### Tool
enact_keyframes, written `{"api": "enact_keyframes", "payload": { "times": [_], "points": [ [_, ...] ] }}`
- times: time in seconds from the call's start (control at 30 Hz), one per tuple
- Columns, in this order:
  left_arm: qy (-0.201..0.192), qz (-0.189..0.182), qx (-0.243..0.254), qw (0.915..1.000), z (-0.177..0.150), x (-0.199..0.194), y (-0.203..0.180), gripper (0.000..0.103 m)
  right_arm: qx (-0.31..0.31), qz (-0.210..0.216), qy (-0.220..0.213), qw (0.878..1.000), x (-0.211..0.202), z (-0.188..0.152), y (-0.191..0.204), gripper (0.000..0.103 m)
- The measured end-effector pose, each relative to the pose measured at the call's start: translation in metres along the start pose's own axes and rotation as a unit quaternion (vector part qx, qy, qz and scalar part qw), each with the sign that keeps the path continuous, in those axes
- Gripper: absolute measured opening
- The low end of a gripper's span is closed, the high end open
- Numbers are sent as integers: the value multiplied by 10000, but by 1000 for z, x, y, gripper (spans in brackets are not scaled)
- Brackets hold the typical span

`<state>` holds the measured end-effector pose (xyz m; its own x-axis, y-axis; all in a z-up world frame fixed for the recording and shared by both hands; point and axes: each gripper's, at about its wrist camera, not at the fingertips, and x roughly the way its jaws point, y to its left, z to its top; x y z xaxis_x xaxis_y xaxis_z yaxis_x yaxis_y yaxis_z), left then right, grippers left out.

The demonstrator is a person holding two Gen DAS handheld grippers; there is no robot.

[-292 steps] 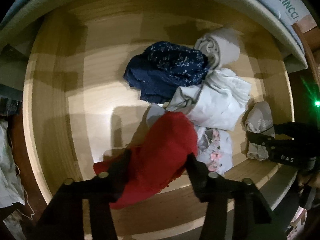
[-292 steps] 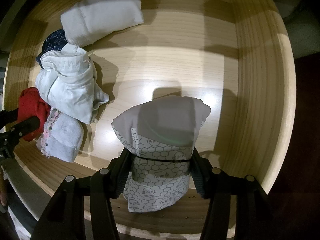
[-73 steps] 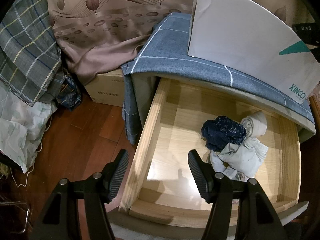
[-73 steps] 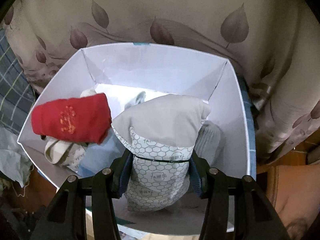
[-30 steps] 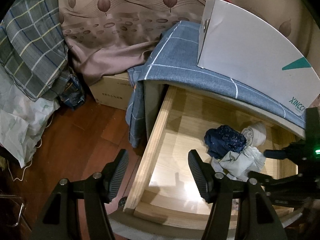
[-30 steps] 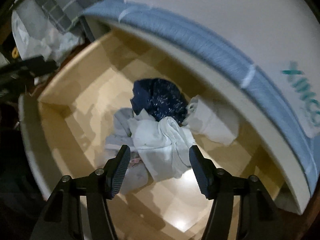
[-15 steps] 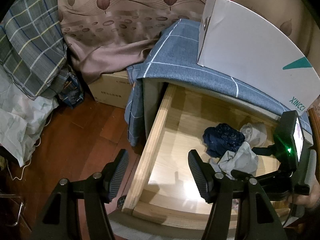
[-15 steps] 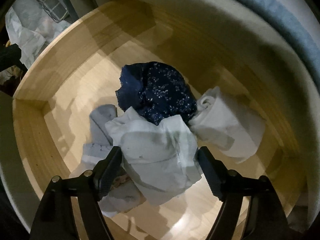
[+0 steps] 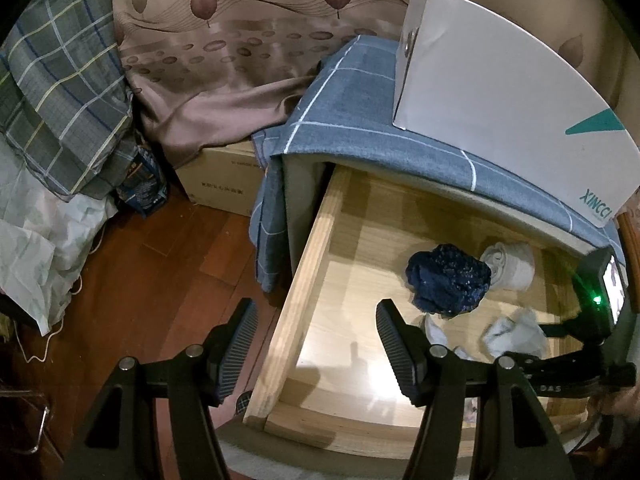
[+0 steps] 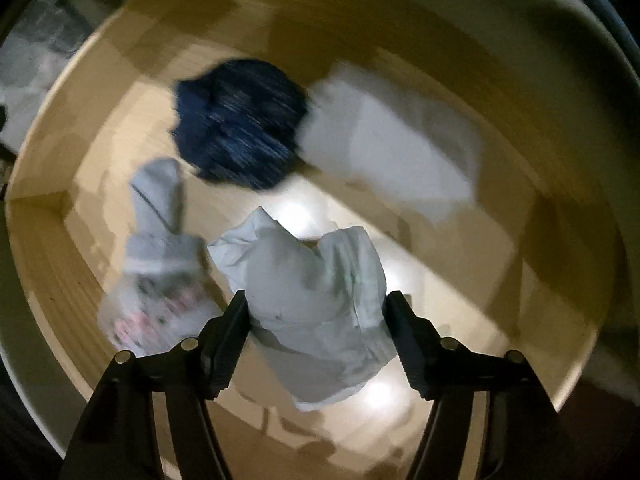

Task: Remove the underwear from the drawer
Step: 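Close the right tool on the pale blue underwear, then grasp the grey lace-trimmed underwear with the left tool while the right tool holds the pale blue one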

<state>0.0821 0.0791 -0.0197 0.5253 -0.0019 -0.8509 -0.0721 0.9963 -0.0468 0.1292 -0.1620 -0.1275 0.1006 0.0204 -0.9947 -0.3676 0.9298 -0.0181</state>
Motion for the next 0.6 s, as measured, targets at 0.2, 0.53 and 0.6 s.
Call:
{"api": "enact_keyframes", "payload": {
  "times": [0.2,0.53,0.6],
  "points": [
    [31,10,38,10000,0,1,0,63,1129,-114,503,9923,3,-30,-29,64],
    [347,-27,258,9991,-2,11,-10,63,2229,-260,847,9708,2,-66,-32,64],
    [575,-97,357,9977,-3,17,-13,63,2268,-246,874,9697,1,-69,-27,64]
  ]
}}
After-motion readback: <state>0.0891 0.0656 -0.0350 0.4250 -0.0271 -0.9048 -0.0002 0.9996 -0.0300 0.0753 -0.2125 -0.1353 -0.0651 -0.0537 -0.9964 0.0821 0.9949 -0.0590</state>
